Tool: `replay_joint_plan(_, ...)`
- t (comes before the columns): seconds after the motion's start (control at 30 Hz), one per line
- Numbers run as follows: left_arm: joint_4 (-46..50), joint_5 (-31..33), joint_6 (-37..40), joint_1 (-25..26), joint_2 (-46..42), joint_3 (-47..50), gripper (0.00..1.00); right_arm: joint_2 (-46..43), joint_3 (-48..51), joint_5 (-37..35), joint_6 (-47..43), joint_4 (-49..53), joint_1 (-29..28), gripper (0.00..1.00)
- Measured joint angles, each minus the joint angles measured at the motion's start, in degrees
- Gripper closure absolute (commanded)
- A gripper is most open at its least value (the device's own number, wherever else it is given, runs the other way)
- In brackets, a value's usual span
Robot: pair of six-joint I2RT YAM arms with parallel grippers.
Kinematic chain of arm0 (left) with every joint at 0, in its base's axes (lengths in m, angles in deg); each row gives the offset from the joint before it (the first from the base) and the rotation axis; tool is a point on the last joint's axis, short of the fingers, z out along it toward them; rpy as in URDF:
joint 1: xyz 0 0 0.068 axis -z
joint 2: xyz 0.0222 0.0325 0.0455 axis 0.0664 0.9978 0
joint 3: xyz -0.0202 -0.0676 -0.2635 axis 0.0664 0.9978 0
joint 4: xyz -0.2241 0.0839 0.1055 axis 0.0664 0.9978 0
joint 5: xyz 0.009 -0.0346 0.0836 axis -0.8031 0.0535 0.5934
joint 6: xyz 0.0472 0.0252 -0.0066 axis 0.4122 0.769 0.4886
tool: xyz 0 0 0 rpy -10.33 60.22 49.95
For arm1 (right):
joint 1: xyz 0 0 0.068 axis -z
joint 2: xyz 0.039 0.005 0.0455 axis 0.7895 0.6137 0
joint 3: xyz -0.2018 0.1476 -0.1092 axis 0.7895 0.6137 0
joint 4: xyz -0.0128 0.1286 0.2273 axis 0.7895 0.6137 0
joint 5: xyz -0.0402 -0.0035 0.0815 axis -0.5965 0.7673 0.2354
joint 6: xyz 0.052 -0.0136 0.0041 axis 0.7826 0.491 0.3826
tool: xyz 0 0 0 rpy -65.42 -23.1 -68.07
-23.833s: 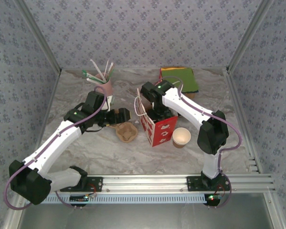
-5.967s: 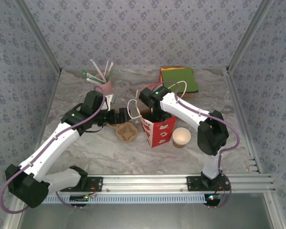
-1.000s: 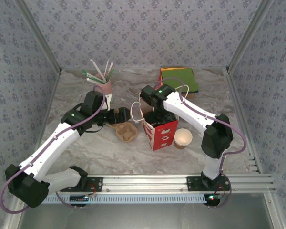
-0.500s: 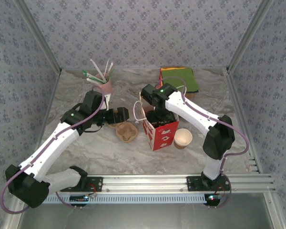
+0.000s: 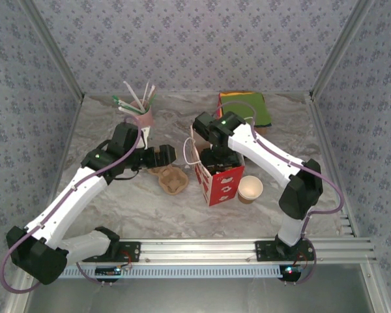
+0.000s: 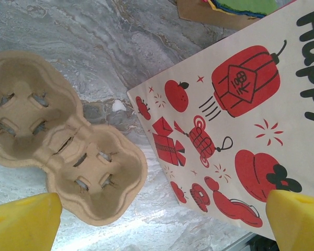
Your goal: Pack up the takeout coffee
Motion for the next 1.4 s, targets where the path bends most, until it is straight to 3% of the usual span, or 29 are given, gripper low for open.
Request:
replay_joint_plan(0.57, 0.3, 0.9, 1.0, -1.4, 0.0, -1.0, 0.00, -2.4, -4.7, -2.5, -0.1, 1.6, -0.1, 0.29)
replay_joint_plan(0.97, 2.3, 6.5, 1.0, -4.5, 0.0, -3.9, 0.00, -11.9, -7.2, -6.5, -5.3, -1.2, 1.1, 0.26)
replay_joint_plan(1.2, 3.8, 10.3, 1.0, -6.3, -0.8, -6.1, 0.00, -17.4, -7.5, -6.6, -9.7, -6.9, 4.2, 0.19)
replay_joint_plan(1.4, 4.4, 11.2, 1.1, -6.3, 0.1, -9.0, 0.00, -21.6, -7.1, -6.1, -11.6, -11.1, 10.6, 0.08)
